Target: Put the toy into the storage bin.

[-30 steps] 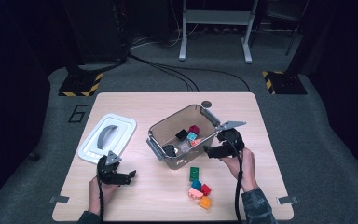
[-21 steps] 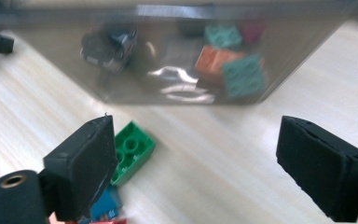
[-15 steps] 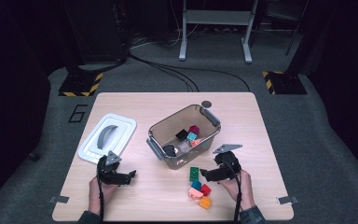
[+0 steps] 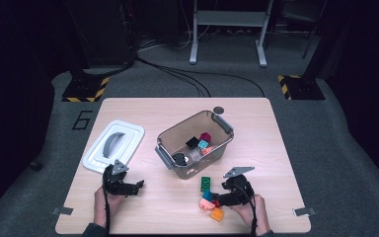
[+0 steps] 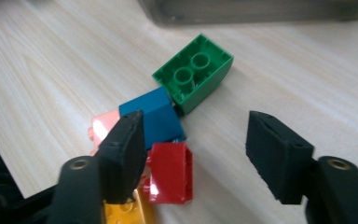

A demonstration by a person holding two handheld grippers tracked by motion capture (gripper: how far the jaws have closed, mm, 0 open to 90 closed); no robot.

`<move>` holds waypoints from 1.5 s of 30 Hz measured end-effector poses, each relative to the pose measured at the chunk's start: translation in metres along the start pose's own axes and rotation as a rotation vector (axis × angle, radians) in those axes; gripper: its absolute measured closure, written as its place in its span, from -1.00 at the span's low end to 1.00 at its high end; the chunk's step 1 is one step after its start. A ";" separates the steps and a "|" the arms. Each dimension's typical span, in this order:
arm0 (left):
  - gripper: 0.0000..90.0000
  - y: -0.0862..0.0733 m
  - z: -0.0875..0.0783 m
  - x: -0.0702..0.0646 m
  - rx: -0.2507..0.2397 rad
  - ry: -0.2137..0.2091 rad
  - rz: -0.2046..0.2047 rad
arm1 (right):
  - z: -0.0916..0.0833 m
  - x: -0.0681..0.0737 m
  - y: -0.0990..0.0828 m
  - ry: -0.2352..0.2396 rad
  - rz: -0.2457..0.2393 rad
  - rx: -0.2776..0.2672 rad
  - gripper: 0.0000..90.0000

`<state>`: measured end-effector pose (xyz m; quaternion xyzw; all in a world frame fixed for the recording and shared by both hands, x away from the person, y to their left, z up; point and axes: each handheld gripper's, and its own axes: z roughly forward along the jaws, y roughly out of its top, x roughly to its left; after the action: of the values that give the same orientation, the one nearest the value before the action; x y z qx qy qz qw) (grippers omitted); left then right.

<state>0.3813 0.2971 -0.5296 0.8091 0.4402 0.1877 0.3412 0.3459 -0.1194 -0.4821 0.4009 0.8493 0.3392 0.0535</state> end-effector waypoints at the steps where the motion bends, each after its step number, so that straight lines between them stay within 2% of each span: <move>1: -0.90 0.000 0.000 0.000 0.000 0.000 -0.001 | 0.001 0.001 -0.001 0.000 -0.006 0.001 -0.10; 3: -0.90 0.000 0.000 0.000 0.000 0.000 0.000 | 0.002 0.002 -0.003 0.013 -0.010 0.011 -0.06; 4: -0.90 0.000 0.000 0.000 0.001 -0.001 0.001 | 0.004 0.003 -0.005 0.014 -0.008 0.036 0.04; 6: -0.90 0.000 0.000 0.000 0.000 0.000 0.000 | 0.005 0.004 -0.007 0.021 0.009 0.051 0.16; 7: -0.90 0.000 0.000 0.000 0.000 0.000 0.000 | 0.006 0.003 -0.008 0.021 -0.006 0.051 0.22; 9: -0.90 0.000 0.000 0.000 -0.001 0.001 0.000 | 0.007 0.003 -0.009 0.012 0.021 0.065 0.35; 11: -0.90 0.000 0.000 0.000 0.000 0.000 0.000 | 0.006 -0.001 -0.011 0.010 0.014 0.072 0.45; 13: -0.90 0.000 0.000 0.000 0.001 0.000 0.000 | 0.005 -0.002 -0.011 0.013 0.031 0.067 0.48; 21: -0.89 0.000 0.000 0.000 0.000 0.000 -0.001 | -0.001 -0.015 -0.011 -0.039 0.049 0.030 0.50; 25: -0.89 0.000 0.000 0.000 0.000 0.000 0.000 | -0.007 -0.028 -0.006 -0.090 0.072 -0.031 0.50; 27: -0.89 0.000 0.000 0.000 0.000 0.000 -0.001 | -0.010 -0.033 -0.003 -0.131 0.079 -0.048 0.50; 30: -0.89 0.000 0.000 0.000 0.000 0.000 0.000 | -0.012 -0.050 0.006 -0.165 0.103 -0.088 0.50; 33: -0.89 0.000 0.001 0.000 -0.007 0.005 -0.003 | -0.012 -0.068 0.012 -0.195 0.130 -0.104 0.50; 34: -0.89 0.000 0.001 0.000 -0.011 0.007 -0.004 | -0.011 -0.074 0.014 -0.203 0.162 -0.098 0.50; 39: -0.89 0.000 0.000 0.000 -0.001 0.000 -0.001 | -0.008 -0.093 0.019 -0.221 0.157 -0.103 0.50; 43: -0.89 0.000 0.000 0.000 -0.001 0.000 0.000 | -0.004 -0.100 0.022 -0.232 0.193 -0.097 0.50; 45: -0.89 0.000 0.000 0.000 0.000 0.000 -0.001 | -0.004 -0.105 0.023 -0.236 0.188 -0.093 0.50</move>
<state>0.3815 0.2971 -0.5296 0.8088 0.4405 0.1876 0.3414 0.4296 -0.1863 -0.4838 0.5128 0.7792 0.3323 0.1396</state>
